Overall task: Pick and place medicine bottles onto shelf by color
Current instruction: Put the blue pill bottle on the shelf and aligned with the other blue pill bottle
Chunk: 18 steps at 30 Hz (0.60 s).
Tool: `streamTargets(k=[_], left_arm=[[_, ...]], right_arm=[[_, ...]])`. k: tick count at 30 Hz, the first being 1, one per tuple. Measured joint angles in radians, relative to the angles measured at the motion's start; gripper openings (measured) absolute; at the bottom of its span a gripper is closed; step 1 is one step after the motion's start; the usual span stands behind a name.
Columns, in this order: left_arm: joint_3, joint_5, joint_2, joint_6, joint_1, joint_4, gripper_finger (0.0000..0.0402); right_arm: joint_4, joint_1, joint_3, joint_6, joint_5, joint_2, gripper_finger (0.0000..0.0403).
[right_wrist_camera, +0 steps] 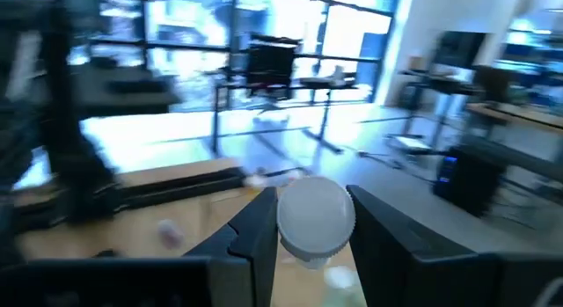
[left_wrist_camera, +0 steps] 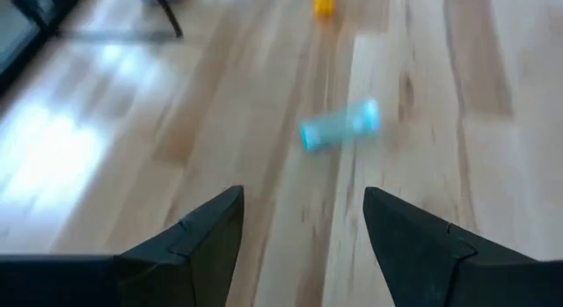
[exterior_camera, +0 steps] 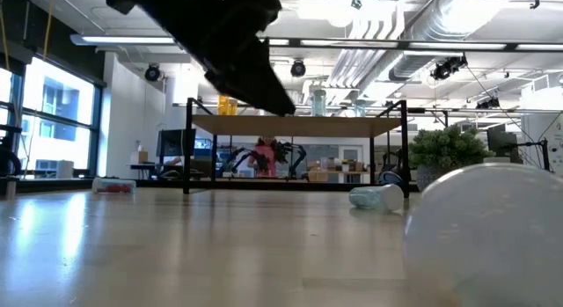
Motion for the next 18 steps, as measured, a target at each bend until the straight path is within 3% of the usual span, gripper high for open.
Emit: streamTargets(k=[7, 12, 18], left_arm=[[-0.192, 0.106, -0.116, 0.055, 0.067, 0.288, 0.0223], [-0.297, 0.208, -0.166, 0.115, 0.097, 0.503, 0.0223], [-0.344, 0.231, -0.181, 0.126, 0.104, 0.619, 0.0223]], right_arm=[[-0.032, -0.231, 0.000, 0.087, -0.038, -0.018, 0.0108], [-0.114, -0.389, -0.001, 0.213, -0.224, 0.001, 0.0108], [-0.181, -0.514, 0.000, 0.296, -0.371, 0.032, 0.0108]])
